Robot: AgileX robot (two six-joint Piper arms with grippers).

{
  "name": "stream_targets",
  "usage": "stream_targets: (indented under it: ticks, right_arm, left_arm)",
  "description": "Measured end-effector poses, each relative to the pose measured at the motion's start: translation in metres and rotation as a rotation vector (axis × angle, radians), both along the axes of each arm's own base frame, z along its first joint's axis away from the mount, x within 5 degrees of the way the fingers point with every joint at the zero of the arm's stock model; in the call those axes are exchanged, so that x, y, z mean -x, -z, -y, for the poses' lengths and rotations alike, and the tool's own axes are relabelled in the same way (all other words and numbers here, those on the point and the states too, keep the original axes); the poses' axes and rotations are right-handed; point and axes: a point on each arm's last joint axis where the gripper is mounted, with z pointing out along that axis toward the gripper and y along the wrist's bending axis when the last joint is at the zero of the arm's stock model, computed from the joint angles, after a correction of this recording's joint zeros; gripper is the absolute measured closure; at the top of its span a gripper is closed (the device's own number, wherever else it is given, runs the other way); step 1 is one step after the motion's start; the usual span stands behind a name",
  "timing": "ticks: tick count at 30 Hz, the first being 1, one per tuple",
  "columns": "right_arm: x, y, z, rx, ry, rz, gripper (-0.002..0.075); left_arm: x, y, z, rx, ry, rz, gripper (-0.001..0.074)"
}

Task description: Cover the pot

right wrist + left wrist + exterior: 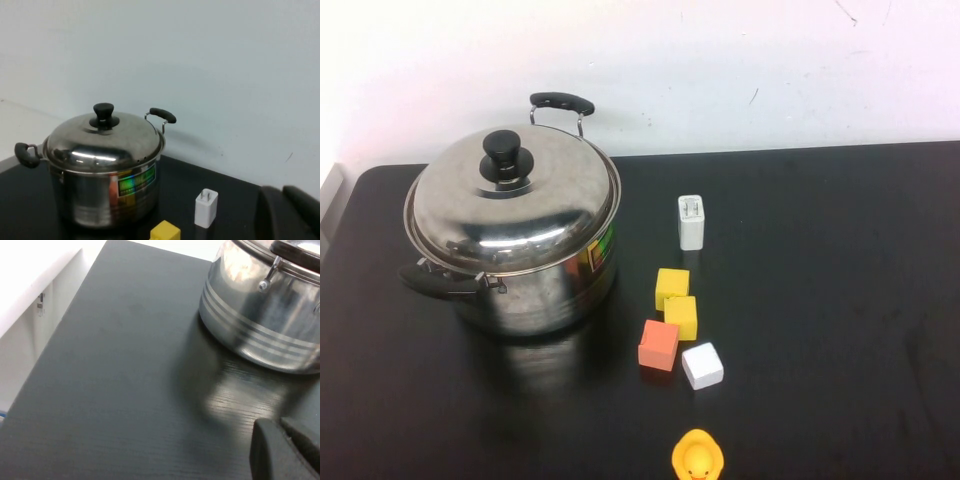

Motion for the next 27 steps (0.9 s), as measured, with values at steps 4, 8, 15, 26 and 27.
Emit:
stream_targets:
  ticks: [4,8,15,26,27]
  right_arm:
    - [0.009,0.009,0.005,-0.007,0.000,0.012,0.0717]
    - [0.010,0.013,0.006,0.050,-0.002,0.047,0.0717]
    - [0.006,0.038,0.017,0.230,0.106,-0.051,0.0717]
    - [0.014,0.086,0.024,0.201,0.127,-0.130,0.0717]
    - [0.015,0.091,0.027,0.177,0.156,-0.132,0.0717]
  left_arm:
    - [0.000,0.000,0.000,0.000,0.000,0.000,0.0737]
    - [0.000,0.000,0.000,0.000,0.000,0.000,0.0737]
    - [0.000,0.000,0.000,0.000,0.000,0.000,0.0737]
    - [0.000,0.000,0.000,0.000,0.000,0.000,0.0737]
    - [0.000,0.000,0.000,0.000,0.000,0.000,0.0737]
